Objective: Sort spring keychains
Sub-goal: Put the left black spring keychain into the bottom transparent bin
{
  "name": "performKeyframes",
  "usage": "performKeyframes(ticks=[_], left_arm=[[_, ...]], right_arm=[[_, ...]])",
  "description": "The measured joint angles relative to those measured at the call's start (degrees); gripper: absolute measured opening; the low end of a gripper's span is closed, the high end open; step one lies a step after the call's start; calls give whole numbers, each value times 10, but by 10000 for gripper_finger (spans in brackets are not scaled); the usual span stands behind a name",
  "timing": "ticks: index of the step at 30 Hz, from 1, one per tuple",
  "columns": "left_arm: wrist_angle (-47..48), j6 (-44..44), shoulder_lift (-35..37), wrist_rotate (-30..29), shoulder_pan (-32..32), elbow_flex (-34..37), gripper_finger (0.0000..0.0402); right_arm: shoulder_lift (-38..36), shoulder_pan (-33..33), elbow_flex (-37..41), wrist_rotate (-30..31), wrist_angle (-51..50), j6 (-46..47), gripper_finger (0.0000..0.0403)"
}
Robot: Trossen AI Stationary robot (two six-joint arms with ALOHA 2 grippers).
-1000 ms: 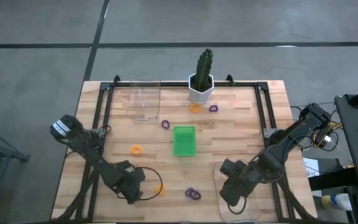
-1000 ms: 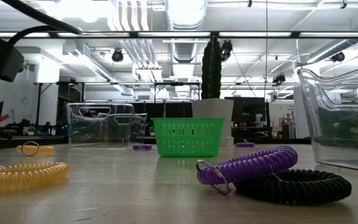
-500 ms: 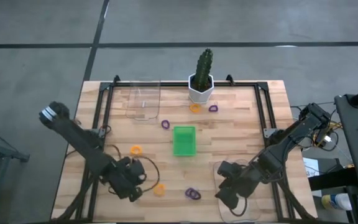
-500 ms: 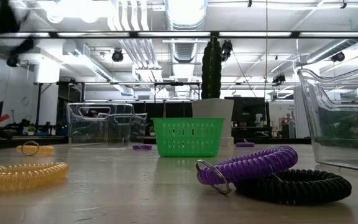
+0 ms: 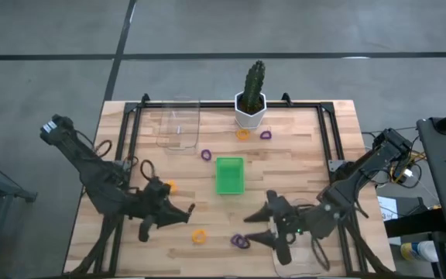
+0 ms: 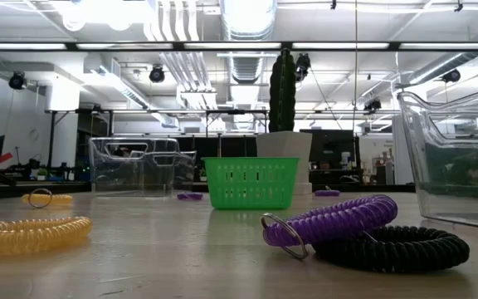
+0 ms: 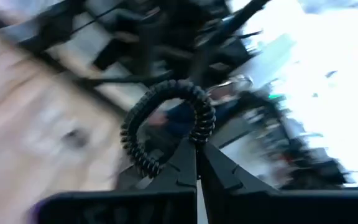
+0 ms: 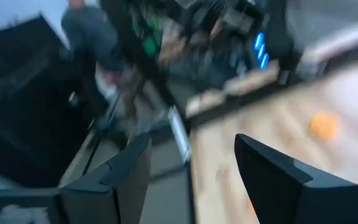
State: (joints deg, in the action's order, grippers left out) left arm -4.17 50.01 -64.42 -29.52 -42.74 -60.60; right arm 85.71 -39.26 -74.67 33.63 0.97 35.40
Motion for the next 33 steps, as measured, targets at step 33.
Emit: performKeyframes(ticks=[33], left_arm=[[-188,-5,-138,145,84,-59,0]], right_arm=[[107,105,-56,-128,219,-118,209]])
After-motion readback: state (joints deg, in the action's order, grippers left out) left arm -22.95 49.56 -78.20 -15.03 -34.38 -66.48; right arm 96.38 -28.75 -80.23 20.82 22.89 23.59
